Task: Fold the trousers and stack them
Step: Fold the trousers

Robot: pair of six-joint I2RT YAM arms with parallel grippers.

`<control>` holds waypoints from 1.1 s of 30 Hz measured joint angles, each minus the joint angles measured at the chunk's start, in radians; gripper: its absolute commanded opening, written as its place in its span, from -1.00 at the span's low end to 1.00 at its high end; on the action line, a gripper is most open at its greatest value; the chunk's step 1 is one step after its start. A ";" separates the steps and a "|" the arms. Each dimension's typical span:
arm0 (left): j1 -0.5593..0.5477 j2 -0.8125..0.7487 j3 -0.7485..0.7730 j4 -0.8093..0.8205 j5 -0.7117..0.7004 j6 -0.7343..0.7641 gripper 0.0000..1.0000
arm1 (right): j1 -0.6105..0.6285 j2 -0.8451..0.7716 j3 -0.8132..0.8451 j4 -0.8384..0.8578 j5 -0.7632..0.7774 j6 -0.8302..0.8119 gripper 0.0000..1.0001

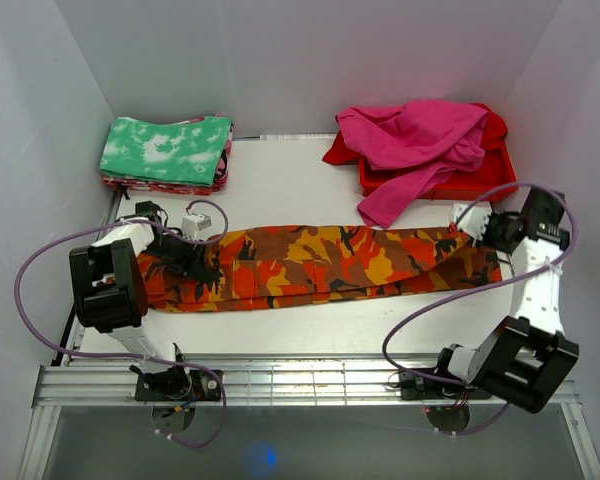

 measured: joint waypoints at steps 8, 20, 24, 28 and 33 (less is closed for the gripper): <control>0.032 0.005 -0.009 0.009 0.039 0.021 0.18 | -0.172 0.111 -0.311 0.179 0.077 -0.171 0.10; 0.084 -0.050 -0.068 0.011 0.025 0.227 0.20 | -0.175 0.256 0.127 0.038 0.039 0.038 0.78; 0.134 -0.046 -0.036 -0.040 0.002 0.315 0.26 | -0.176 0.259 0.181 -0.077 -0.021 0.095 0.31; 0.134 -0.069 -0.032 -0.087 -0.049 0.405 0.35 | -0.158 0.354 0.274 -0.160 -0.042 0.192 0.05; 0.053 -0.098 -0.033 -0.123 -0.084 0.421 0.40 | -0.109 0.534 0.357 -0.183 -0.038 0.306 0.05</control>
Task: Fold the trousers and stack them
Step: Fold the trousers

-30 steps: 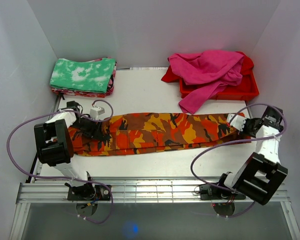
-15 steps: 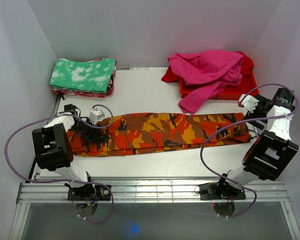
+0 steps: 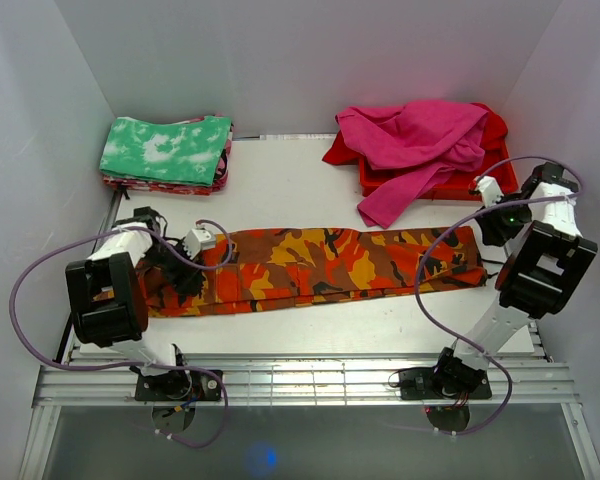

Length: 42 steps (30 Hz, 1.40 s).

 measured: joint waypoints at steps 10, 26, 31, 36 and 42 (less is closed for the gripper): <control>-0.237 -0.043 -0.006 0.005 0.028 -0.140 0.45 | 0.143 0.060 -0.049 0.045 0.087 0.088 0.23; -0.357 -0.048 -0.056 0.067 -0.003 -0.260 0.46 | 0.152 0.090 -0.189 0.139 0.208 0.047 -0.23; -0.358 -0.035 -0.048 0.066 -0.012 -0.281 0.46 | 0.152 0.089 -0.189 0.130 0.206 0.036 -0.83; -0.358 -0.019 -0.045 0.067 -0.026 -0.285 0.42 | 0.152 0.087 -0.164 0.114 0.201 0.038 -0.84; -0.358 -0.015 -0.046 0.074 -0.032 -0.283 0.35 | 0.153 0.085 -0.068 0.100 0.199 0.030 -0.85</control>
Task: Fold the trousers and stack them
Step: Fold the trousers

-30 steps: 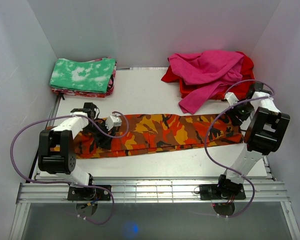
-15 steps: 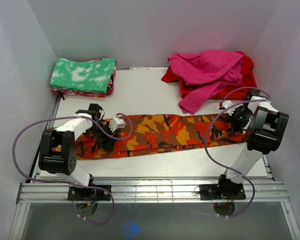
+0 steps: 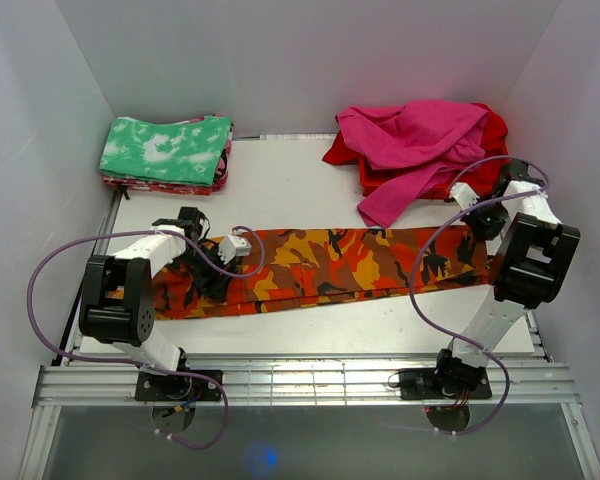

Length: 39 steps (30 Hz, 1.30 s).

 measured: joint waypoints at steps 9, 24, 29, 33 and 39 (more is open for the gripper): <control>0.000 0.003 0.002 0.002 -0.001 -0.001 0.36 | 0.031 0.034 0.053 0.064 0.046 -0.001 -0.18; -0.006 -0.020 0.002 -0.018 0.014 -0.047 0.75 | 0.064 -0.060 0.051 0.000 0.032 0.060 0.27; -0.011 -0.065 0.002 -0.014 0.021 -0.079 0.60 | 0.119 -0.201 -0.079 -0.066 -0.042 0.075 -0.06; -0.023 -0.137 0.002 -0.023 0.029 -0.089 0.41 | 0.154 -0.217 -0.216 -0.100 -0.080 0.079 -0.24; -0.069 -0.234 -0.077 -0.009 0.014 -0.063 0.31 | 0.152 -0.205 -0.290 -0.101 -0.080 0.092 -0.31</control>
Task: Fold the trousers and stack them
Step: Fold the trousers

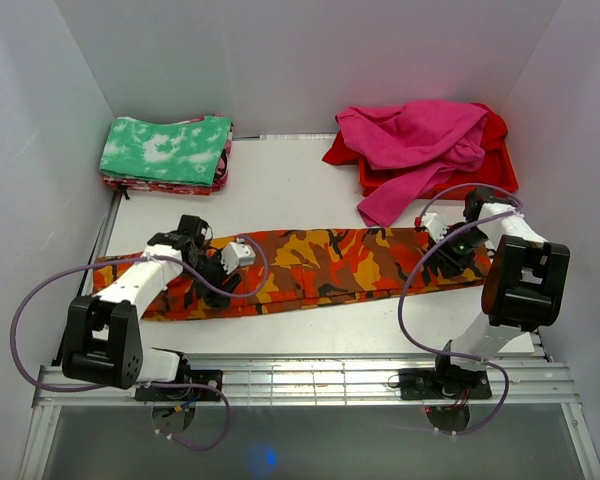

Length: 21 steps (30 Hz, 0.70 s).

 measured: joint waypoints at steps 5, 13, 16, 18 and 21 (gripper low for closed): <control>-0.036 -0.075 -0.104 0.049 -0.047 0.003 0.27 | 0.000 -0.001 -0.023 0.017 0.001 0.004 -0.32; -0.047 -0.288 -0.177 0.141 -0.133 0.002 0.24 | 0.000 -0.011 -0.026 0.030 0.002 0.008 -0.28; -0.048 -0.344 -0.177 0.174 -0.163 0.002 0.17 | 0.000 -0.039 -0.026 0.029 0.000 0.012 -0.21; -0.048 -0.372 -0.177 0.183 -0.167 0.003 -0.04 | 0.000 -0.073 -0.026 0.021 -0.010 0.013 -0.28; -0.048 -0.377 -0.175 0.171 -0.140 0.009 -0.23 | 0.001 -0.138 -0.024 -0.016 -0.046 0.009 -0.42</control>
